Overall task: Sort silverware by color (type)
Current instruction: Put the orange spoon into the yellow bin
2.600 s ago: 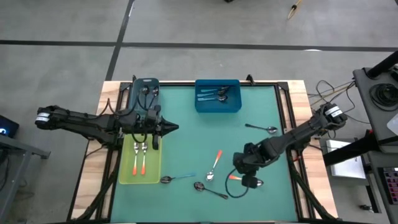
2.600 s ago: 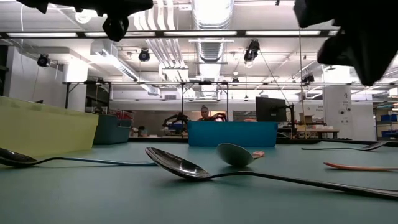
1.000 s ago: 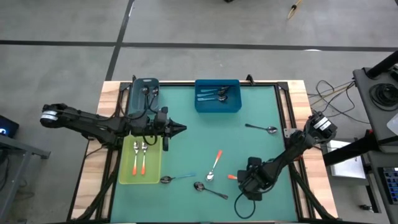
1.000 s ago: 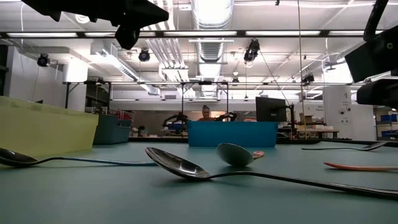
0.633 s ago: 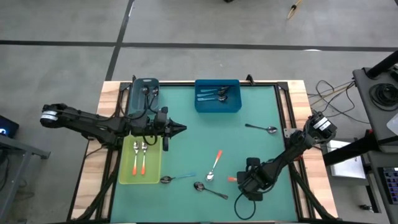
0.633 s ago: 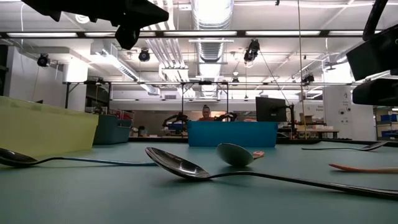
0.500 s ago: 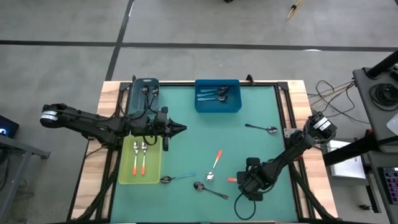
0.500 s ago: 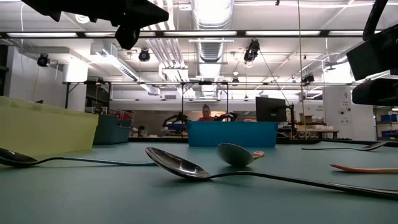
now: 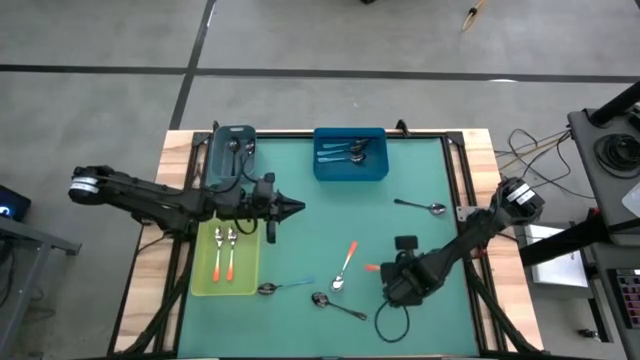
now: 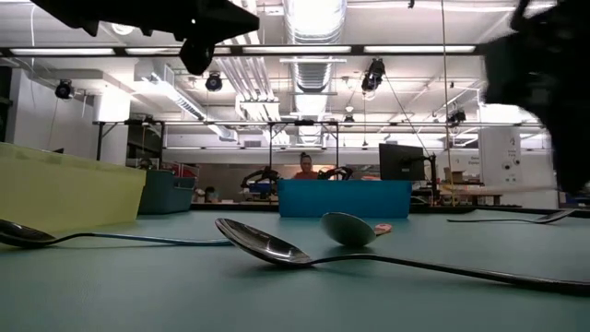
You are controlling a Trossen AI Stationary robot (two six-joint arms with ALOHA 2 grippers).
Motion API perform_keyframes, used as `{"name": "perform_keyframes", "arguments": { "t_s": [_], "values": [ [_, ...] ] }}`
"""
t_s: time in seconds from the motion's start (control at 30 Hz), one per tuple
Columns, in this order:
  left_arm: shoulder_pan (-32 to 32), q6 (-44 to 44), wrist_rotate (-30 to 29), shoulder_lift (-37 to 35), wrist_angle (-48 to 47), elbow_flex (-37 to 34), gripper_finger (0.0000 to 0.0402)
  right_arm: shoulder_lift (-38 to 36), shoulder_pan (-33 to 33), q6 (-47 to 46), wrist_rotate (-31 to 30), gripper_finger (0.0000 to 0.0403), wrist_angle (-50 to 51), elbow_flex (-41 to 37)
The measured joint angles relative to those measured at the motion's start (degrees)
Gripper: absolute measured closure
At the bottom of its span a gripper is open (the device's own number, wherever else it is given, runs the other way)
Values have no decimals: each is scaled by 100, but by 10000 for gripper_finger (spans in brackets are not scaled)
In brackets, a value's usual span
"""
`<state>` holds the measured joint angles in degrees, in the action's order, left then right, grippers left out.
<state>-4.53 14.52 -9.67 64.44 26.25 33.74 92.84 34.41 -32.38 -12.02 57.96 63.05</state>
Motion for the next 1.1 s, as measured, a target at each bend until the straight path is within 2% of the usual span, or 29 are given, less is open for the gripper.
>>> {"name": "perform_keyframes", "arguments": {
  "t_s": [0.27, 0.53, 0.67, 1.1],
  "values": [
    [0, -95, 374, 841, 858, 0, 345, 16, -645, 1345, -889, 394, 320, 483],
    [0, -201, 477, 1433, 1232, 0, 267, 15, -1345, 2625, -1346, 394, 332, 735],
    [-5, -202, 619, 1710, 1293, 0, 240, 15, -1608, 3147, -1585, 394, 307, 816],
    [20, -181, 621, 3052, 3022, 21, 228, 9, -1973, 4434, -2087, 394, 14, 1095]
  ]
}}
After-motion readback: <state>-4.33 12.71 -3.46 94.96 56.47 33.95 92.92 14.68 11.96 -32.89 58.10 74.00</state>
